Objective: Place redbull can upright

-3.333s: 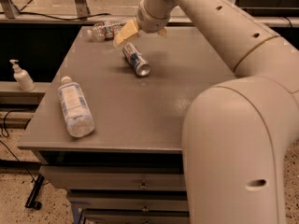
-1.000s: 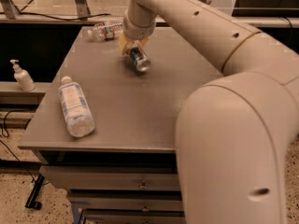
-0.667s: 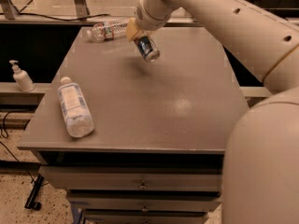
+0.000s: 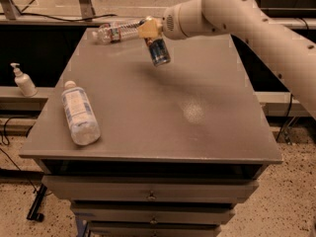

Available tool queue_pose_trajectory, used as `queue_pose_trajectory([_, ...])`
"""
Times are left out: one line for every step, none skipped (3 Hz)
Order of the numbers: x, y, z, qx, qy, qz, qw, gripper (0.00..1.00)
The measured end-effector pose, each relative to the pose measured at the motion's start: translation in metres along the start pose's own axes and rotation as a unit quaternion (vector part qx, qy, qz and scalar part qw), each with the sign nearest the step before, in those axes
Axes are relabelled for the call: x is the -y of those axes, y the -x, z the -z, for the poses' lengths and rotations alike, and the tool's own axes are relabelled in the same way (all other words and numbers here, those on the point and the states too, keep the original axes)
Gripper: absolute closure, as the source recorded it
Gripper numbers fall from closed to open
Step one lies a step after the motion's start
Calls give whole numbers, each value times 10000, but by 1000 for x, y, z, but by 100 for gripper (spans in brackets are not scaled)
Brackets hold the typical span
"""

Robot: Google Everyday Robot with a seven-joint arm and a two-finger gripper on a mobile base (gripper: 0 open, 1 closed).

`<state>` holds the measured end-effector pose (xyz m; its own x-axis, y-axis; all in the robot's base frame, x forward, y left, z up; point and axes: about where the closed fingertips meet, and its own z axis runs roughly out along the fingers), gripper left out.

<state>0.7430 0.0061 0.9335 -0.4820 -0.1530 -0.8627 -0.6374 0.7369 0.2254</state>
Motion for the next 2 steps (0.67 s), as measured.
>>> queue_pose_trajectory([35,15,31,1099,352,-320,9928,100])
queue_pose_trajectory([18,22,36,1288,556,-42,9901,100])
